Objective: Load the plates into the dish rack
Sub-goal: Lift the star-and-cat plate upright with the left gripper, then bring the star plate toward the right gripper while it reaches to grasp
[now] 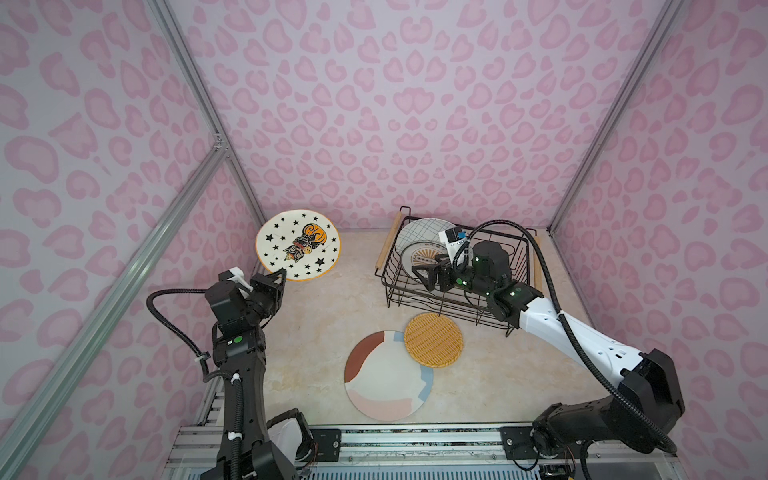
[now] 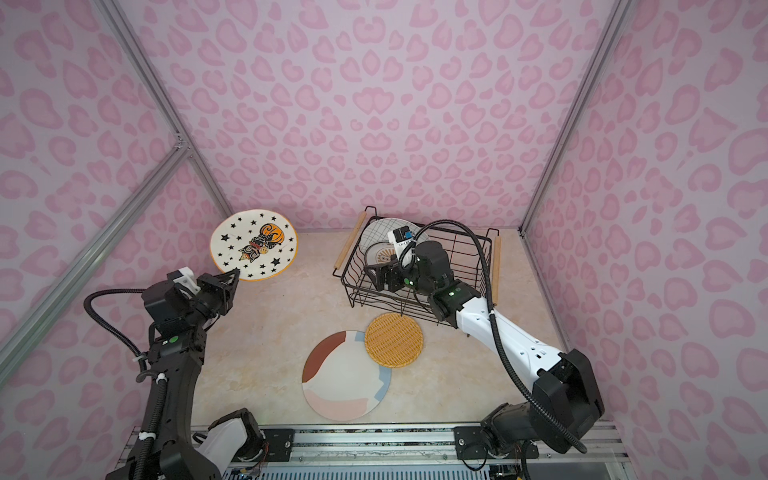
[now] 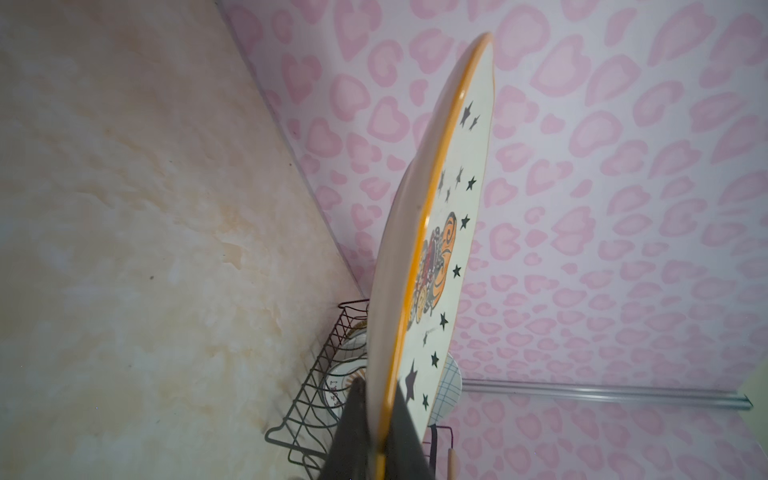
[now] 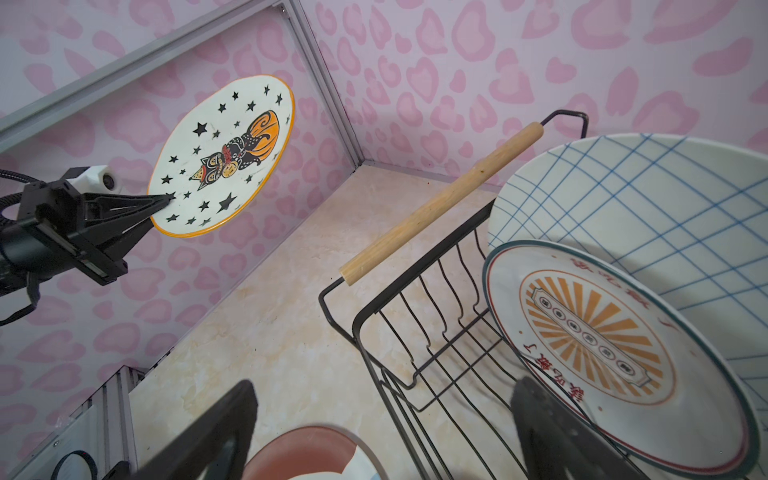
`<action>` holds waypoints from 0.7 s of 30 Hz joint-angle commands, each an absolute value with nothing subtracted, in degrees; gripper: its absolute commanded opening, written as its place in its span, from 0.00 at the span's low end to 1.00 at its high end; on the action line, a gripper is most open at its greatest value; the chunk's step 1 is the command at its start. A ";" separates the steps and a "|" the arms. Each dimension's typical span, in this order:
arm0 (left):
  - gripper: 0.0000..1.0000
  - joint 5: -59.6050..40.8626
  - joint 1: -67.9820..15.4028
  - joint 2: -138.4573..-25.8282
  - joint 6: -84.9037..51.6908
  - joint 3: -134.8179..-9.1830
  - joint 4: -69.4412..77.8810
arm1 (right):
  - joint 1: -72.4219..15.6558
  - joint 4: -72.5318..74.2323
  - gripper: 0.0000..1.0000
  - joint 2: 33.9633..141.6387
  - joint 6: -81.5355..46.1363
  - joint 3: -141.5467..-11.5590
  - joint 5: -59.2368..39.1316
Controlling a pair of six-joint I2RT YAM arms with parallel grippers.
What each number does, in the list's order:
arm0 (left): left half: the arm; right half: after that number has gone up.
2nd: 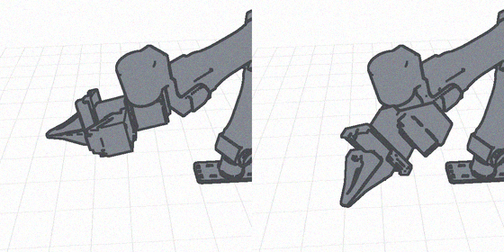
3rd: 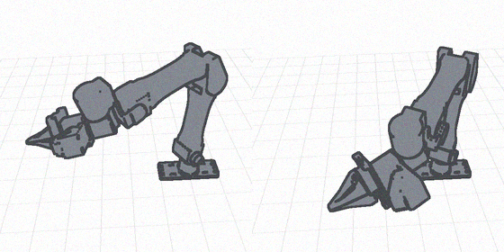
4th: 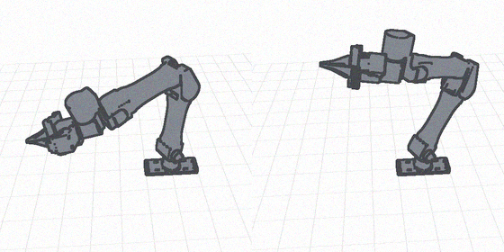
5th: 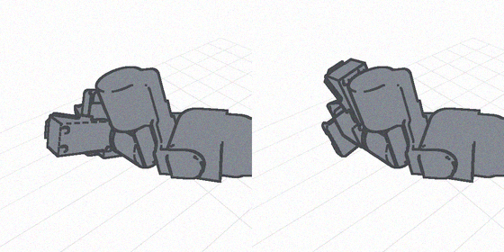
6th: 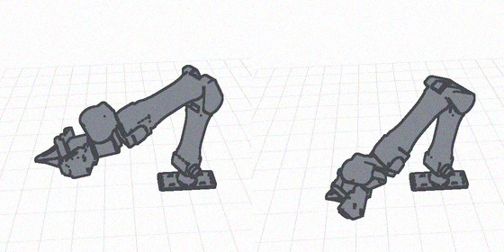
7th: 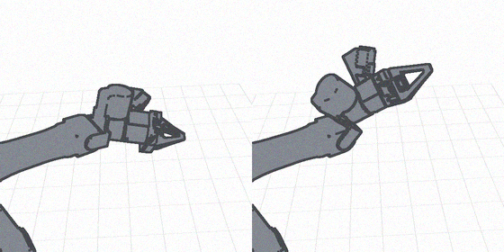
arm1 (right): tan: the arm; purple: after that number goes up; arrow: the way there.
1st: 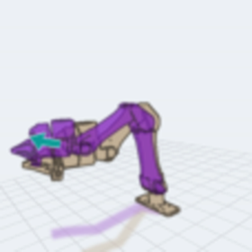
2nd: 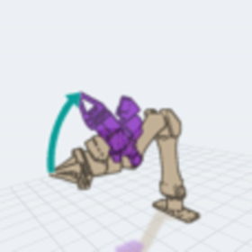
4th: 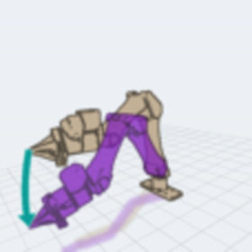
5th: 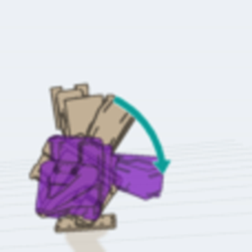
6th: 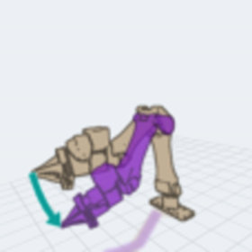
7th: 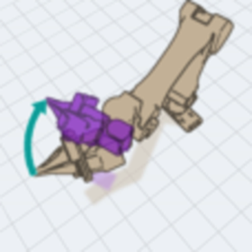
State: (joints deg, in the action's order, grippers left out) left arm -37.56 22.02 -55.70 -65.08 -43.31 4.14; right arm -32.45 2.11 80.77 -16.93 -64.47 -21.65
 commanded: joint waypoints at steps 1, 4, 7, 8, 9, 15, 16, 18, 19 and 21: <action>0.04 -43.48 19.99 -55.09 -65.79 -45.61 16.31 | -31.71 1.09 0.95 81.05 -20.70 -65.67 -23.03; 0.04 -44.87 18.71 -53.89 -66.15 -45.28 17.50 | -31.45 1.89 0.95 81.56 -23.46 -66.85 -25.13; 0.04 -46.22 17.31 -53.23 -66.95 -45.09 18.44 | -31.47 2.74 0.94 82.39 -25.65 -68.41 -27.20; 0.04 -46.23 16.79 -52.96 -67.20 -44.96 18.61 | -31.53 3.33 0.94 82.47 -26.50 -68.66 -27.73; 0.04 -46.35 16.05 -52.80 -67.40 -44.91 18.84 | -31.68 4.16 0.94 82.56 -27.31 -69.13 -28.49; 0.04 -45.47 10.85 -52.53 -66.67 -45.70 18.70 | -34.18 6.38 0.93 85.19 -29.78 -74.07 -30.70; 0.04 -45.21 9.99 -52.50 -66.66 -45.62 18.97 | -34.61 8.12 0.92 85.87 -30.86 -74.60 -31.22; 0.04 -44.75 8.54 -52.52 -66.64 -45.54 18.90 | -34.80 11.83 0.91 87.60 -33.79 -75.32 -32.39; 0.04 -44.49 7.87 -52.44 -66.52 -45.44 18.90 | -34.89 12.88 0.89 88.76 -35.33 -76.18 -32.95; 0.04 -44.01 6.84 -52.21 -66.28 -45.27 18.81 | -35.15 14.21 0.85 90.91 -37.32 -78.15 -33.66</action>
State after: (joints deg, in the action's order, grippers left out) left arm -44.49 7.70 -53.15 -67.20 -44.31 9.08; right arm -34.87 8.97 89.01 -32.80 -76.73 -31.73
